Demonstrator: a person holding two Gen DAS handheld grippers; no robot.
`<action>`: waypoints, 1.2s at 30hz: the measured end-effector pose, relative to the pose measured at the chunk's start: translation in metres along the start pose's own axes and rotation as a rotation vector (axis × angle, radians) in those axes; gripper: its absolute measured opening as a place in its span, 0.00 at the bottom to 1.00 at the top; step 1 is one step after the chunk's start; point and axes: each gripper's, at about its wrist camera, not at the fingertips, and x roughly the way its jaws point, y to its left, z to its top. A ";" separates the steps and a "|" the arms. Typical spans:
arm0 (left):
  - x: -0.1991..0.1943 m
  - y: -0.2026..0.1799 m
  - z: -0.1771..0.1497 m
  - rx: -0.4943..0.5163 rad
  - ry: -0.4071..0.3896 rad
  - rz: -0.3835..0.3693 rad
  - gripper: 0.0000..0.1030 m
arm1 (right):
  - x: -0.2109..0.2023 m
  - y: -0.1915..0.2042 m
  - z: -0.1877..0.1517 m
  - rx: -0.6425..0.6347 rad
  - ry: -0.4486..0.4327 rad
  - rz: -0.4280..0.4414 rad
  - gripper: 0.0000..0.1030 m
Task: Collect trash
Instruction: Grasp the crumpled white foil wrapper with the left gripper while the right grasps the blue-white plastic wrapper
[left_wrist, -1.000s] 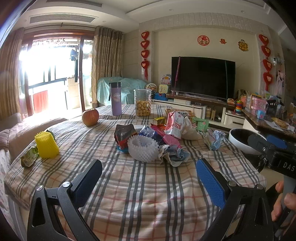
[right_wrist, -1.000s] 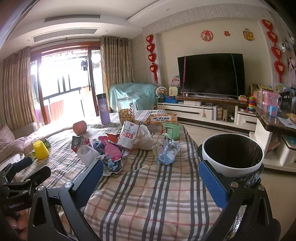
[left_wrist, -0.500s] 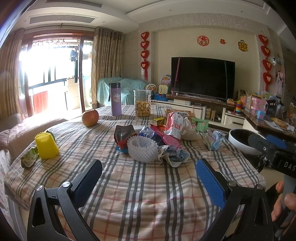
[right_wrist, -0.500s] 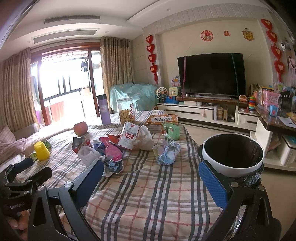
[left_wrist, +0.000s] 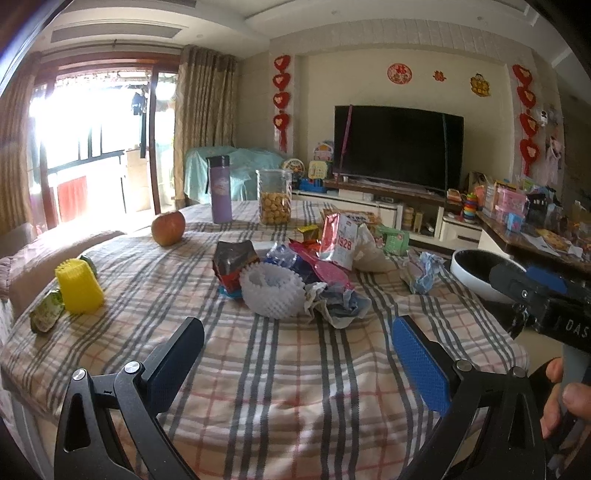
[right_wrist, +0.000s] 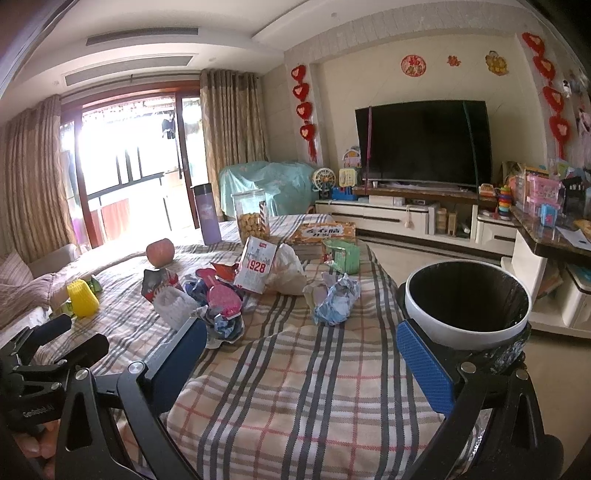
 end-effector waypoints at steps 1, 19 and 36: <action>0.004 -0.001 0.001 0.003 0.008 -0.003 0.99 | 0.004 -0.001 0.001 0.004 0.010 -0.002 1.00; 0.112 -0.010 0.023 -0.032 0.175 -0.021 0.88 | 0.094 -0.053 0.004 0.095 0.190 -0.012 0.99; 0.178 -0.019 0.029 -0.032 0.349 -0.096 0.07 | 0.163 -0.069 -0.001 0.167 0.377 0.065 0.27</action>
